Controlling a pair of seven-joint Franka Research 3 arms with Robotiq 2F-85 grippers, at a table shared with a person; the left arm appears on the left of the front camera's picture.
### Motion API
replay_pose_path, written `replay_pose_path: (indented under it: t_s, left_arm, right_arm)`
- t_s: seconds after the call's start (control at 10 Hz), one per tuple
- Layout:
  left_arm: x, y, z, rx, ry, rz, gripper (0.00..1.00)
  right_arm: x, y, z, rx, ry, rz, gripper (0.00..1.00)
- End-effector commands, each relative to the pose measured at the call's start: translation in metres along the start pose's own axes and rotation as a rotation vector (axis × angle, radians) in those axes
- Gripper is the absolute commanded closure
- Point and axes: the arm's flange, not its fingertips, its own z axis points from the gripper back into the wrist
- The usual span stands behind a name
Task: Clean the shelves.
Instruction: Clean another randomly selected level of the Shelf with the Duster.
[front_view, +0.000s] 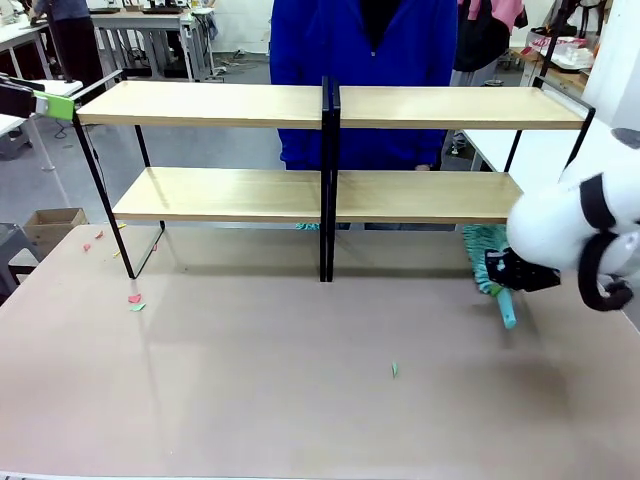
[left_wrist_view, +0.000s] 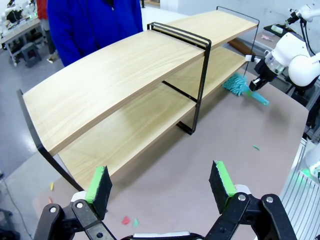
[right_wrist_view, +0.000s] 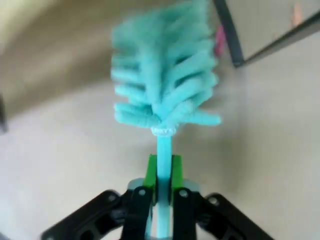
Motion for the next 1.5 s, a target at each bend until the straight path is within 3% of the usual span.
replay_pose_path:
  t_s: [0.0, 0.2, 0.5, 1.0, 1.4]
  left_arm:
    - [-0.006, -0.006, -0.001, 0.016, 0.005, 0.004, 0.00]
    - [-0.006, -0.006, -0.001, 0.016, 0.005, 0.004, 0.00]
    - [-0.006, -0.006, -0.001, 0.016, 0.005, 0.004, 0.00]
    - [-0.006, -0.006, -0.001, 0.016, 0.005, 0.004, 0.00]
    - [-0.006, -0.006, -0.001, 0.016, 0.005, 0.004, 0.00]
  right_arm:
    - [-0.009, 0.007, 0.025, -0.079, -0.027, -0.104, 0.87]
    - [-0.014, 0.017, 0.031, 0.010, -0.105, -0.013, 0.87]
    - [-0.028, 0.030, 0.035, 0.069, -0.085, 0.079, 0.87]
    - [-0.039, 0.023, 0.039, 0.016, 0.046, -0.015, 0.87]
    - [-0.056, 0.021, 0.054, -0.031, 0.026, -0.061, 0.87]
